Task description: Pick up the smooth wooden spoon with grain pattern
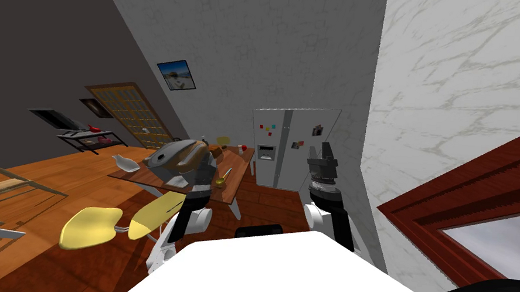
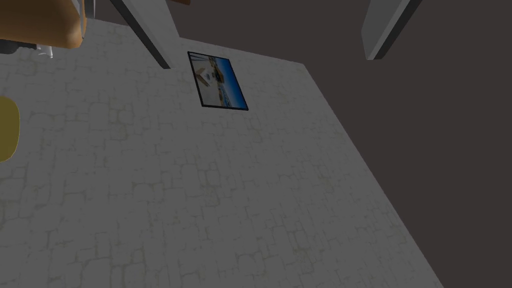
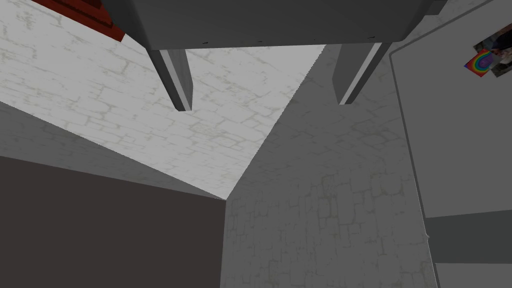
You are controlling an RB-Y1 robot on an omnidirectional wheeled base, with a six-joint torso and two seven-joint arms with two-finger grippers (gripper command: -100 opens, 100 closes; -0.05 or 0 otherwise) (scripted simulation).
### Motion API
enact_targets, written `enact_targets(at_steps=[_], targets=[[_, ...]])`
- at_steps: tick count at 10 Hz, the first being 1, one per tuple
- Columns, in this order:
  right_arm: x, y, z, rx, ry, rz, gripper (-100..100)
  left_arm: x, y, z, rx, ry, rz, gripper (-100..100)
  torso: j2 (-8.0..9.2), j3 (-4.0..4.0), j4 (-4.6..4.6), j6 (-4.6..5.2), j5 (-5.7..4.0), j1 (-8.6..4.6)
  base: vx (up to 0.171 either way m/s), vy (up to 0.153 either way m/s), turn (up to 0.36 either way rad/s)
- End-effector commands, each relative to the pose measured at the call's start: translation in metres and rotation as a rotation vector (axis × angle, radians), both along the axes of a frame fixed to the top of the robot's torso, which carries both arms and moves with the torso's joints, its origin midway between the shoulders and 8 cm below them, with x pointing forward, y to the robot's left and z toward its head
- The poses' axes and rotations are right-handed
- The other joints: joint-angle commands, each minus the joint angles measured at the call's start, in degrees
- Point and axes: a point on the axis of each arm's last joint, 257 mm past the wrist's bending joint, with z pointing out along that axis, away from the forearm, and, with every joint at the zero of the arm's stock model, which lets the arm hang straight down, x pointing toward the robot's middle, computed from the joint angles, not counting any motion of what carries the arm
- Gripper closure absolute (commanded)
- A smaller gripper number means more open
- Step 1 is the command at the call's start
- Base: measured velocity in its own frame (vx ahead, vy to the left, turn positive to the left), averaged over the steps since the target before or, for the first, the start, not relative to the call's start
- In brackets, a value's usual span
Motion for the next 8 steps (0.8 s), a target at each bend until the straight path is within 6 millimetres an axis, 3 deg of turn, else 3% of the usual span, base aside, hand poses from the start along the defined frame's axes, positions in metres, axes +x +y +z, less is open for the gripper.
enact_targets(at_steps=[1, 8], targets=[[0.0, 0.0, 0.0, 0.0, 0.0, 0.0, 0, 0.013, 0.005, -0.008, 0.004, 0.042, 0.005, -100, 0.0, 0.0, 0.0, 0.0, 0.0, 0.0, -0.033, 0.011, -0.03], [0.0, 0.0, 0.0, 0.0, 0.0, 0.0, 0, 0.052, 0.022, -0.049, -0.001, 0.205, 0.033, -100, 0.03, 0.01, 0.0, 0.0, 0.01, 0.02, -0.035, 0.011, -0.021]])
